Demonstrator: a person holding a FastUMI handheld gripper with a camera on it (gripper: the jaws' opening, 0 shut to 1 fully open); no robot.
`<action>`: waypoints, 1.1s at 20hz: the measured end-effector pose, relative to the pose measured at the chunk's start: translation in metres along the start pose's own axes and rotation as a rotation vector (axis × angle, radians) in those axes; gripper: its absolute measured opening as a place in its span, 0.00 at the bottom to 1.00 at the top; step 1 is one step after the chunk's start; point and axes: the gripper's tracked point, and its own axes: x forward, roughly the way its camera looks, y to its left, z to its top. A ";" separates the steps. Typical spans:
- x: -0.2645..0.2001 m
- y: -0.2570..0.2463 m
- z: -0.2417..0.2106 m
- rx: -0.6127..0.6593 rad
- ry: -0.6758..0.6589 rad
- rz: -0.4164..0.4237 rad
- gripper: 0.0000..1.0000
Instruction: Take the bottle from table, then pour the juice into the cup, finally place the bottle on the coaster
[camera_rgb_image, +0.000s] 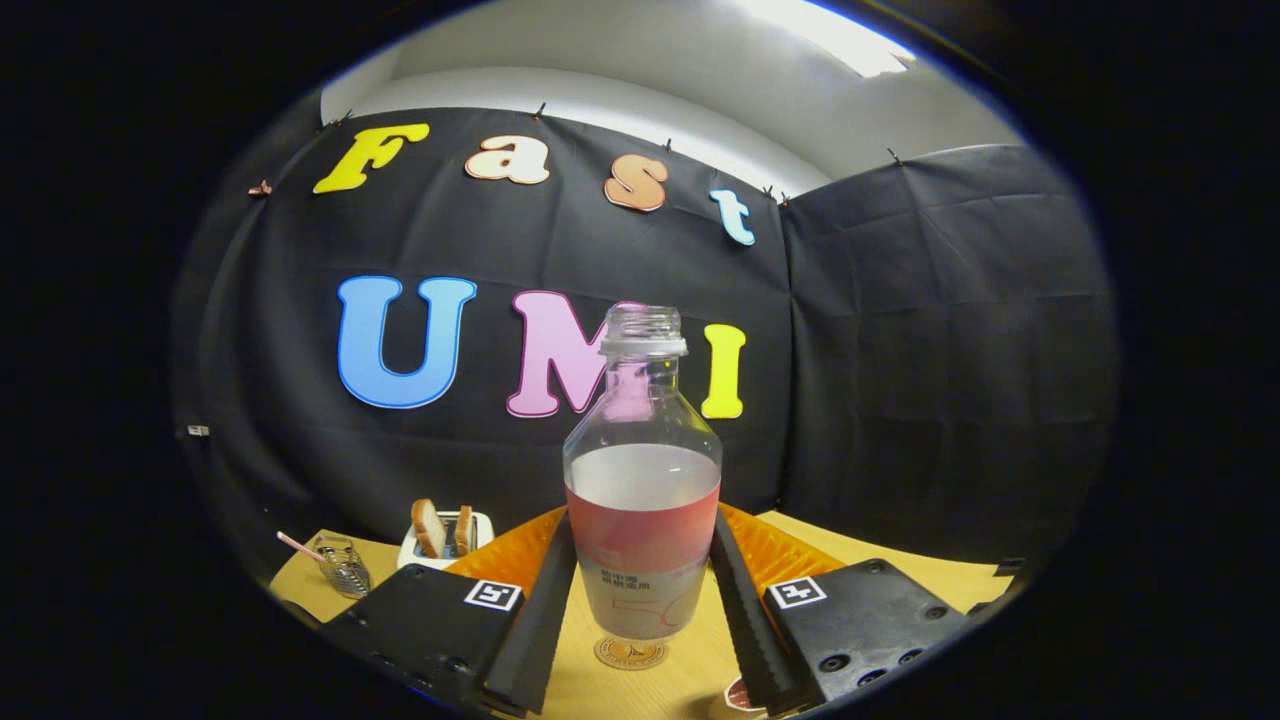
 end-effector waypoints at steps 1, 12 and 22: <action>0.008 0.004 0.000 0.003 -0.015 0.003 0.74; 0.076 0.012 -0.140 -0.034 0.095 -0.058 0.75; 0.084 0.028 -0.238 -0.100 0.237 -0.045 0.76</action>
